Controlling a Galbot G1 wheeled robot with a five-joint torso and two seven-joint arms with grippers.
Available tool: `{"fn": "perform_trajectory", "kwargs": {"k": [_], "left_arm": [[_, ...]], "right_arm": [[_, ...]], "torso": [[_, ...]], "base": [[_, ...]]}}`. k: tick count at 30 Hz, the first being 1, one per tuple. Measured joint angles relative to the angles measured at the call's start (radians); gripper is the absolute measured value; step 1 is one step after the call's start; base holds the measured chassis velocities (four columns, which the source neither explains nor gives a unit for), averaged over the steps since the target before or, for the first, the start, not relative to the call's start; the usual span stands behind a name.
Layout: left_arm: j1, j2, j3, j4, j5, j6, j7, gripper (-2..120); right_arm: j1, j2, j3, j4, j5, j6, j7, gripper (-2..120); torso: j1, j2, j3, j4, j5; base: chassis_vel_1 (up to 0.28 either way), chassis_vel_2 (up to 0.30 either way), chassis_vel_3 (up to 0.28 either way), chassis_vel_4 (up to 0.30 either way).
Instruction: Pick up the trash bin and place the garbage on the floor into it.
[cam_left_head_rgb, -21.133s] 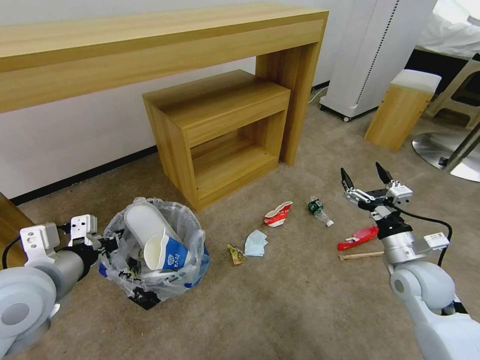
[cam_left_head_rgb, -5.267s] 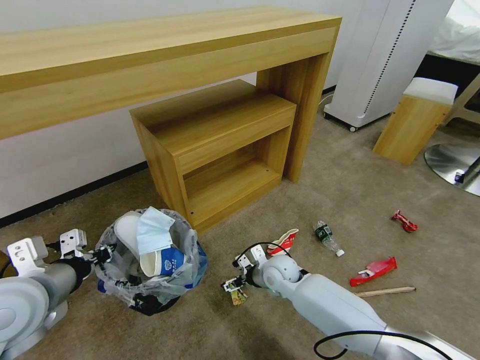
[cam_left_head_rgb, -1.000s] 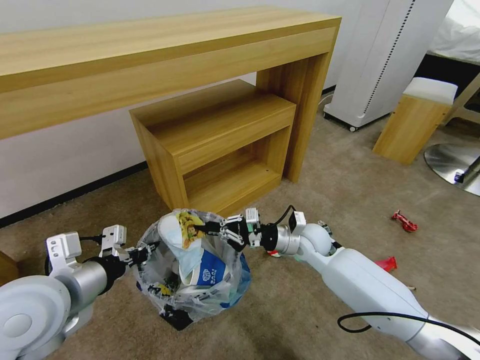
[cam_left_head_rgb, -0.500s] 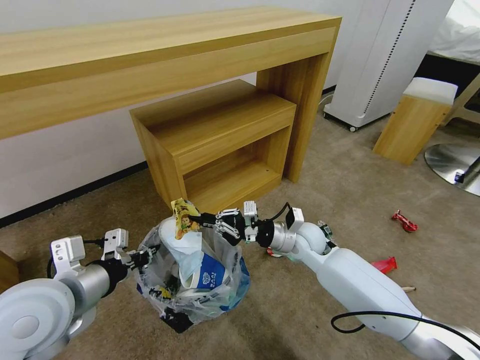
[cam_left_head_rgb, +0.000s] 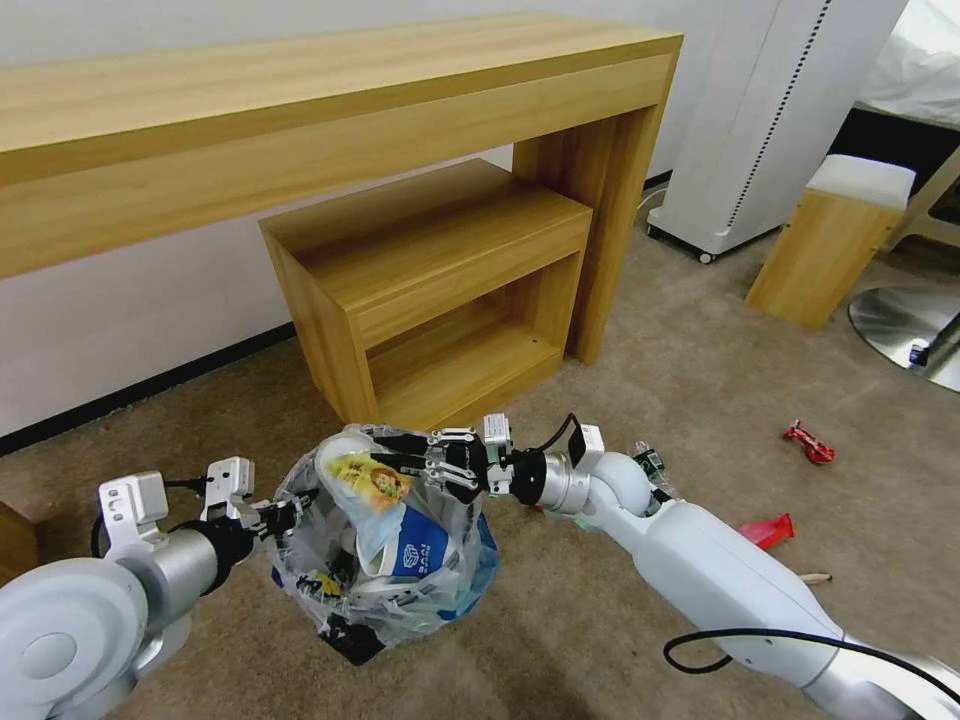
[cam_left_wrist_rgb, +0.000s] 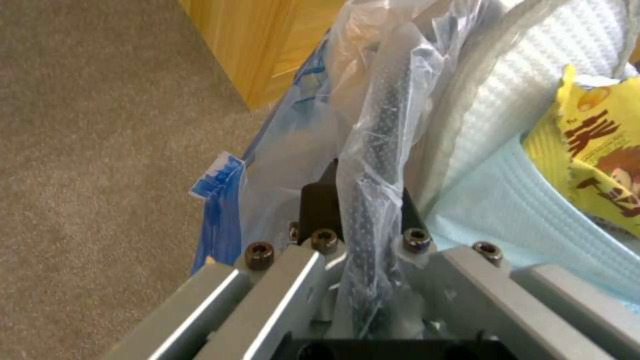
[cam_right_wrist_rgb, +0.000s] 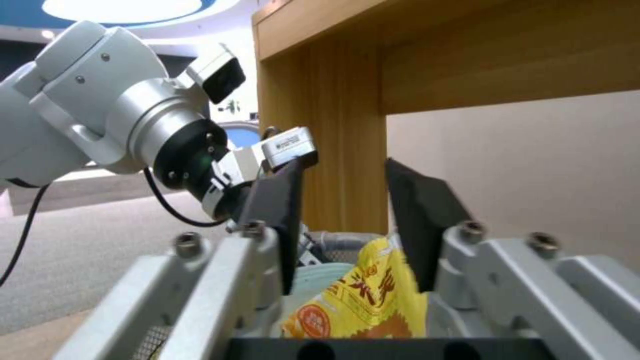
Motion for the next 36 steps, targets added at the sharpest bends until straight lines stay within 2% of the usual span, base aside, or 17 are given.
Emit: {"fn": "perform_trajectory", "kwargs": {"k": [2, 4, 5, 8, 13, 15, 20, 22, 23, 25, 26, 29, 31, 32, 33, 35, 36], "left_arm": [[0.001, 0.0, 0.0, 0.0, 0.002, 0.0, 0.0, 1], [0.001, -0.001, -0.001, 0.0, 0.005, 0.0, -0.001, 1], [0.001, -0.001, -0.001, 0.0, 0.005, 0.0, -0.001, 1], [0.002, -0.001, -0.002, -0.001, 0.008, 0.0, -0.003, 1], [0.003, -0.003, -0.004, -0.003, 0.009, 0.0, -0.006, 1], [0.005, -0.003, -0.008, -0.008, 0.009, 0.0, -0.008, 1], [0.008, -0.003, -0.016, -0.01, 0.016, 0.0, -0.018, 1], [0.009, -0.002, -0.023, -0.011, 0.017, 0.0, -0.045, 1], [0.009, -0.002, -0.023, -0.011, 0.017, 0.0, -0.045, 1], [0.014, 0.003, -0.032, -0.014, 0.017, 0.0, -0.07, 1], [0.014, 0.003, -0.032, -0.014, 0.017, 0.0, -0.07, 1], [0.02, 0.012, -0.043, -0.019, 0.008, 0.0, -0.107, 1], [0.02, 0.013, -0.044, -0.019, 0.01, 0.0, -0.11, 1], [0.021, 0.014, -0.044, -0.02, 0.024, 0.0, -0.117, 1], [0.021, 0.014, -0.044, -0.02, 0.024, 0.0, -0.117, 1], [0.022, 0.015, -0.043, -0.02, 0.05, 0.0, -0.123, 1], [0.022, 0.017, -0.043, -0.02, 0.056, 0.0, -0.124, 1]], "right_arm": [[-0.002, -0.003, 0.002, 0.002, -0.003, 0.0, 0.0, 45], [-0.007, -0.012, 0.009, 0.007, -0.008, 0.0, -0.001, 55], [-0.007, -0.012, 0.009, 0.007, -0.008, 0.0, -0.001, 55], [-0.012, -0.024, 0.024, 0.015, -0.01, 0.0, -0.003, 70], [-0.019, -0.038, 0.043, 0.024, -0.011, 0.0, -0.003, 84], [-0.024, -0.046, 0.061, 0.031, -0.009, 0.0, 0.005, 95], [-0.034, -0.055, 0.091, 0.049, 0.005, 0.0, 0.056, 100], [-0.047, -0.063, 0.127, 0.074, 0.015, 0.0, 0.126, 100], [-0.047, -0.063, 0.127, 0.074, 0.015, 0.0, 0.126, 100], [-0.067, -0.076, 0.173, 0.107, 0.019, -0.008, 0.219, 100], [-0.067, -0.076, 0.173, 0.107, 0.019, -0.008, 0.219, 100], [-0.113, -0.106, 0.272, 0.148, -0.053, -0.057, 0.418, 100], [-0.122, -0.11, 0.291, 0.151, -0.074, -0.06, 0.451, 100], [-0.155, -0.118, 0.342, 0.162, -0.134, -0.069, 0.552, 100], [-0.155, -0.118, 0.342, 0.162, -0.134, -0.069, 0.552, 100], [-0.214, -0.126, 0.409, 0.176, -0.178, -0.055, 0.698, 100], [-0.233, -0.126, 0.432, 0.179, -0.186, -0.056, 0.728, 100]], "torso": [[0.0, 0.0, 0.0, 0.0001, 0.0], [0.0, 0.0, 0.0, 0.0, 0.0], [0.0, 0.0, 0.0, 0.0, 0.0], [0.0, 0.0, 0.0, 0.0, 0.0], [0.0, 0.0, 0.0, 0.0, 0.0], [0.0, 0.0, 0.0, 0.0, 0.0001], [0.0, 0.0, 0.0, 0.0, 0.0001], [0.0, 0.0, 0.0, 0.0001, 0.0001], [0.0, 0.0, 0.0, 0.0001, 0.0001], [0.0, 0.0, 0.0, 0.0, 0.0], [0.0, 0.0, 0.0, 0.0, 0.0], [0.0, 0.0, 0.0, 0.0001, 0.0], [0.0, 0.0, 0.0, 0.0, 0.0], [0.0, 0.0, 0.0, 0.0, 0.0], [0.0, 0.0, 0.0, 0.0, 0.0], [0.0, 0.0, 0.0, 0.0, 0.0], [0.0, 0.0, 0.0, 0.0001, 0.0001]], "base": [[0.0, 0.0, 0.0, 0.0], [0.0, 0.0, 0.0, 0.0], [0.0, 0.0, 0.0, 0.0], [0.0, 0.0, 0.0, 0.0], [0.0, 0.0, 0.0, 0.0], [0.0, 0.0, 0.0, 0.0], [0.0, 0.0, 0.0, 0.0], [0.0, 0.0, 0.0, 0.0], [0.0, 0.0, 0.0, 0.0], [0.0, 0.0, 0.0, 0.0], [0.0, 0.0, 0.0, 0.0], [0.0, 0.0, 0.0, 0.0], [0.0, 0.0, 0.0, 0.0], [0.0, 0.0, 0.0, 0.0], [0.0, 0.0, 0.0, 0.0], [0.0, 0.0, 0.0, 0.0], [0.0, 0.0, 0.0, 0.0]]}}
